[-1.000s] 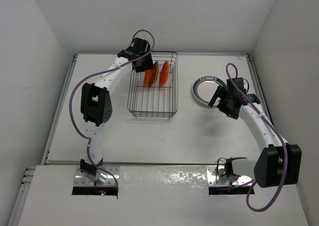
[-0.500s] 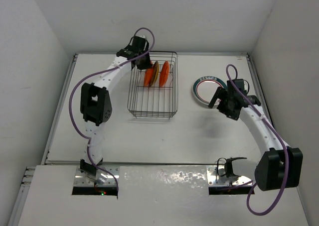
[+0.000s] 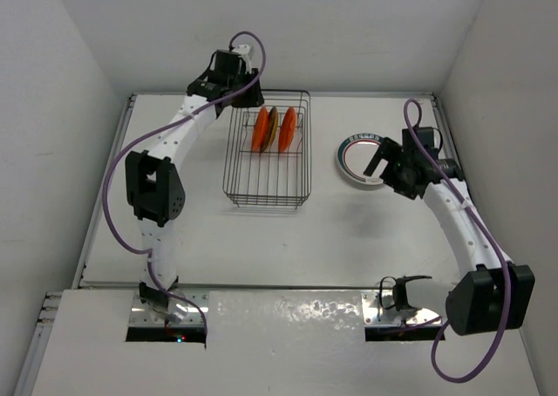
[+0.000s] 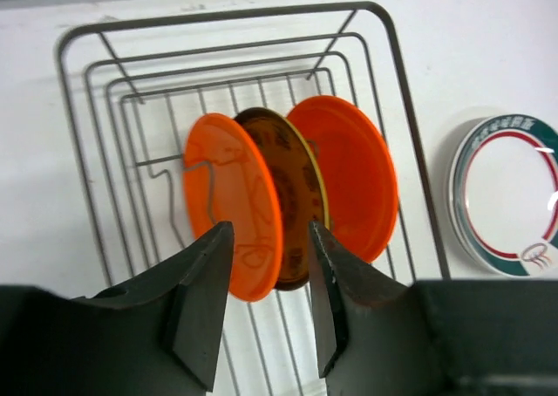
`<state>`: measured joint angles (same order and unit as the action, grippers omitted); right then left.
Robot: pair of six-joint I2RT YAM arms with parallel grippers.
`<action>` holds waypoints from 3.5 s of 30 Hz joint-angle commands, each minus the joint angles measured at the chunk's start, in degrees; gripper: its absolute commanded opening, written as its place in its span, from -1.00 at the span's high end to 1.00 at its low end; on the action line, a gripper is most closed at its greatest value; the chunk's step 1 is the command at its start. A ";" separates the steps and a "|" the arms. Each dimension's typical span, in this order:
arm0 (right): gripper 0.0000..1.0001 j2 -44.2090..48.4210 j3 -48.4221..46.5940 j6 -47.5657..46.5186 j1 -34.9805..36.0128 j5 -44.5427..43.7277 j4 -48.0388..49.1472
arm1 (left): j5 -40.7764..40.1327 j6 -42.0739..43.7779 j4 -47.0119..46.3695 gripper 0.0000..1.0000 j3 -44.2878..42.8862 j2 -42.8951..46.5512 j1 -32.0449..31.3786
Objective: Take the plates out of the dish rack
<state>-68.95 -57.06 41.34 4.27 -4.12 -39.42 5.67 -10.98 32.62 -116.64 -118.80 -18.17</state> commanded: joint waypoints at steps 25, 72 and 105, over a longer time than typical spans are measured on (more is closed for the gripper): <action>-0.98 -2.86 -0.69 -0.65 0.30 2.18 1.10 | 6.72 -8.00 -7.75 0.46 6.95 -5.12 -0.11; -0.67 -5.15 -11.97 22.55 4.25 20.02 7.04 | -4.09 49.48 -7.49 1.00 27.43 29.60 -36.14; 0.96 13.23 40.70 11.67 -0.67 7.20 38.10 | -18.51 -6.24 8.41 -1.00 -1.29 2.56 -7.76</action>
<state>-56.40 -17.43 57.12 3.51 6.02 -7.88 -18.02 -12.88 34.81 -111.70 -110.50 -24.51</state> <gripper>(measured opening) 0.069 0.999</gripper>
